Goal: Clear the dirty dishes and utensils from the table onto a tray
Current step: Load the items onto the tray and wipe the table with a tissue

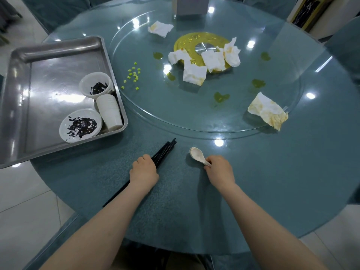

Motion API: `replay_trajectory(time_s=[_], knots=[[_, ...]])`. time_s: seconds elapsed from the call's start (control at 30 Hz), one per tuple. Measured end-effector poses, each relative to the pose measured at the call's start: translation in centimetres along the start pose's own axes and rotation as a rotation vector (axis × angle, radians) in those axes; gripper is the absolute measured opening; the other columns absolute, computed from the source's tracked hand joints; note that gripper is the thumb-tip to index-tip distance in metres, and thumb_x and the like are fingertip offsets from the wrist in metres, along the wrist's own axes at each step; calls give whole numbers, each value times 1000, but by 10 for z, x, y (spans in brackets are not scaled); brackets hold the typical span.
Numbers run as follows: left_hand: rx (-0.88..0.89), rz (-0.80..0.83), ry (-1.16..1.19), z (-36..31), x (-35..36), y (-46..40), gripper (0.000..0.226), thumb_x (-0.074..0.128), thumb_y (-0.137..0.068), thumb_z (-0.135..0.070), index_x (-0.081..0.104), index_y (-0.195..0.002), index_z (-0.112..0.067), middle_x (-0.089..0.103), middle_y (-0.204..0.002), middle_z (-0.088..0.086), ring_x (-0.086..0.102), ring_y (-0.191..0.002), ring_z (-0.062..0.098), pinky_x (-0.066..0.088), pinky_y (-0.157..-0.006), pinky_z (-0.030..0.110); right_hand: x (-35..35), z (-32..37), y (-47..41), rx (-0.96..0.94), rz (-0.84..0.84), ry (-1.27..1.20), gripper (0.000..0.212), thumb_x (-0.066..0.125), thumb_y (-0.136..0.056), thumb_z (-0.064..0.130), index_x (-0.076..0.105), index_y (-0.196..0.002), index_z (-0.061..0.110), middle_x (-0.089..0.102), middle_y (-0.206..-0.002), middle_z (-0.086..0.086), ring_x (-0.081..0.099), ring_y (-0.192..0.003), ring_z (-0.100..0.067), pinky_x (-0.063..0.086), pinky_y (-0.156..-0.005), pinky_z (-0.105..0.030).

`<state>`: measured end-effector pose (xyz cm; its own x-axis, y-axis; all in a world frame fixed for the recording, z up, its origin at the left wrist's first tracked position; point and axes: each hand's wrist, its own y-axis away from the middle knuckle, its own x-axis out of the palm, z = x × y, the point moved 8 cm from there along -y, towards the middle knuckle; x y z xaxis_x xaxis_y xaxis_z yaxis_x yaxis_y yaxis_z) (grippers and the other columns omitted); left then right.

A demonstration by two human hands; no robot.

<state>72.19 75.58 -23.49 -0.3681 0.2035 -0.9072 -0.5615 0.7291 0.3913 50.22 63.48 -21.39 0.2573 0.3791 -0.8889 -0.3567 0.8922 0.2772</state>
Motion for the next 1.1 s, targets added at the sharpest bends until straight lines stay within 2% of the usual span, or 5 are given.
replay_trajectory(time_s=[0.23, 0.5, 0.73, 0.9, 1.1], knots=[[65, -131, -173, 0, -1, 7, 30, 58, -86, -24, 40, -106, -12, 44, -111, 8, 43, -93, 22, 39, -69, 29, 0, 0, 1, -16, 8, 2, 5, 60, -88, 16, 64, -85, 14, 59, -88, -5, 50, -74, -24, 32, -60, -29], [91, -69, -109, -3, 3, 3, 27, 59, -90, -22, 45, -109, -8, 51, -113, 10, 51, -100, 23, 46, -79, 30, 1, 3, 5, -33, 33, 0, 22, 57, -88, 14, 50, -68, 18, 50, -76, -3, 46, -67, -24, 28, -55, -30], [159, -109, -183, -4, -9, 12, 17, 55, -91, -22, 44, -100, -11, 56, -106, 7, 55, -94, 23, 41, -70, 29, -6, 5, 5, -57, 30, -55, 22, 56, -88, 13, 51, -66, 17, 52, -74, -4, 46, -66, -24, 28, -53, -30], [137, -139, -118, 5, -42, 10, 22, 51, -92, -22, 31, -89, -14, 62, -94, 8, 49, -68, 26, 34, -58, 34, -21, 19, 0, -95, -24, -154, 11, 55, -91, 16, 62, -83, 19, 55, -88, 0, 50, -77, -20, 35, -63, -29], [74, -313, 6, 50, -114, 6, 25, 53, -91, -24, 36, -106, -15, 64, -93, 10, 61, -79, 35, 37, -61, 35, -43, 68, -20, -161, -63, -190, 10, 60, -89, 19, 69, -93, 20, 63, -90, -1, 56, -79, -21, 37, -62, -28]])
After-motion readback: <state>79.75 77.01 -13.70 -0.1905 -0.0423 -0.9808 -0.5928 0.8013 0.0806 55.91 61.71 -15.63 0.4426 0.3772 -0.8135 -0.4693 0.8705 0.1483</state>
